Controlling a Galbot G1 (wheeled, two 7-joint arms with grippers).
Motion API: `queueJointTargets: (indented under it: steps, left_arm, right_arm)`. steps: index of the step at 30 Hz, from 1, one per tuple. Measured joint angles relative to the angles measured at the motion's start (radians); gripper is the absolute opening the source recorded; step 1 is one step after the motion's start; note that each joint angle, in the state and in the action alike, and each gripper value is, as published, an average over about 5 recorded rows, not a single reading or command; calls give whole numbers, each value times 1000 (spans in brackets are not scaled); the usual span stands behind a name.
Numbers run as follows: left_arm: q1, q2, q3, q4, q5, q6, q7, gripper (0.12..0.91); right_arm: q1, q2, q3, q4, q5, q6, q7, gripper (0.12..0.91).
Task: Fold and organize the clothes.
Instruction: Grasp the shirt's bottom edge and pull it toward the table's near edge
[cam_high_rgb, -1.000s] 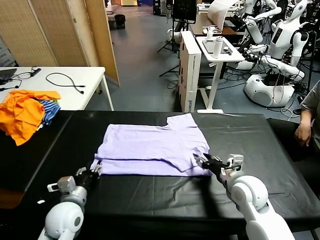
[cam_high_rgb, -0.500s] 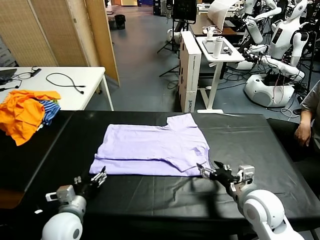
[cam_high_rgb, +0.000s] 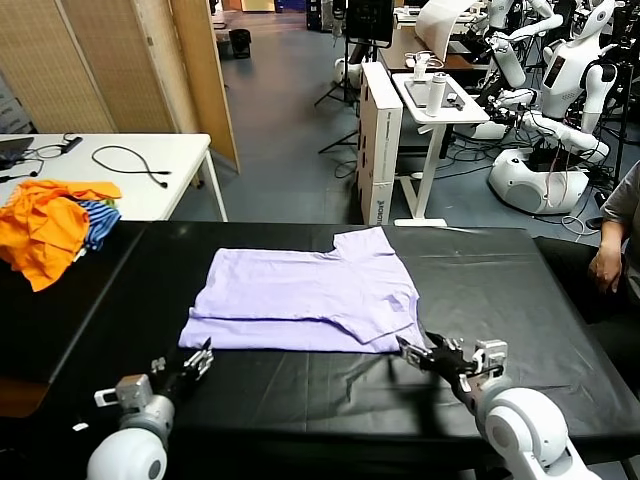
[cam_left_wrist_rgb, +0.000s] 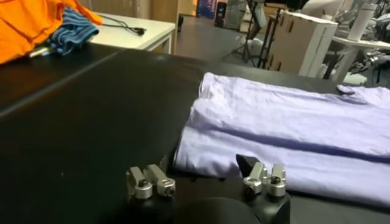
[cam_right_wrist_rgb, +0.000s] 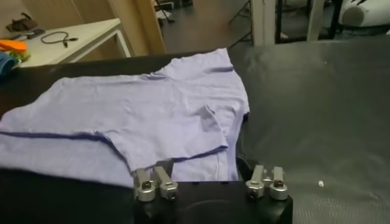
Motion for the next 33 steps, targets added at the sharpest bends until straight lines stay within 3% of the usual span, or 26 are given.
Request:
queueJointTargets:
  steps: [3,8,11,13,16,19,26,33]
  left_arm:
    - [1,0,1,3,2,-1,0,784]
    - [4,-2,3,9,9,-6,1,688]
    - [7,-2,5,10,12,-8,1,539]
    - [9,-3,6,9,13,-8,3,407]
    - [12,-2,8,7,15,-7,5,252]
    - [20,-4,10,-2,20,-7,-5,178]
    - [78,-5,9,-65,19,12,-60,147]
    - [190,26,-12,-159,9,42,-88,147]
  right_arm:
    - [-5,1,0,-1,-1,0,-2,668]
    - [-4,2,-4,-5,-3,0,-4,395]
    - [-3,3,-6,-7,-4,0,-4,221]
    - [-6,3,-6,-5,-5,0,-3,157]
    - [-13,2,-6,4,-4,0,10,140]
    - [-27,-3,0,23,-3,0,32,140]
    - [-127,-27,39,141,-25,0,81,140]
    - [-267,-17,75,268,-77,0,84,140]
